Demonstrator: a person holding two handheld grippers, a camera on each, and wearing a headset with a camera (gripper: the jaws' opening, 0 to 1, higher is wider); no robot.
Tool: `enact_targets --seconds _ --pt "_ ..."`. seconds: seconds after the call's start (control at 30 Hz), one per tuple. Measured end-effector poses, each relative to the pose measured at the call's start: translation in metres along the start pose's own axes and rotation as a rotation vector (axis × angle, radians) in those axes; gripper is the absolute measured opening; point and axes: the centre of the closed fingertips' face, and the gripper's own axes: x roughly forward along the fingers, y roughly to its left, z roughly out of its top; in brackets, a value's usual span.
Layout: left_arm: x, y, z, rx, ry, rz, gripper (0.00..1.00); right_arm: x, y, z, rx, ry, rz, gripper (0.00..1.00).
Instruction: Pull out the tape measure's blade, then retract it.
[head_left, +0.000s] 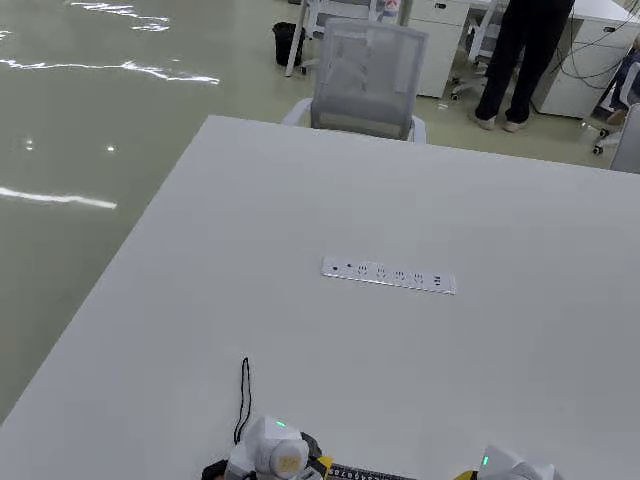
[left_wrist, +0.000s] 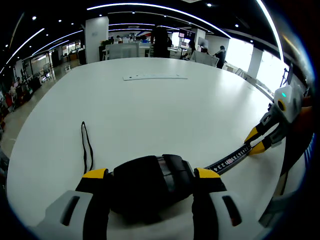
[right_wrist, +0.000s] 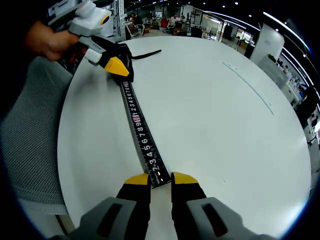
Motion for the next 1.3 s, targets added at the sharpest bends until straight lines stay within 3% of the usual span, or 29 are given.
enact_targets --seconds 1.3 --pt "0.001 0.001 0.0 -0.012 0.004 -0.005 0.64 0.008 0.005 0.014 -0.01 0.001 0.011 0.14"
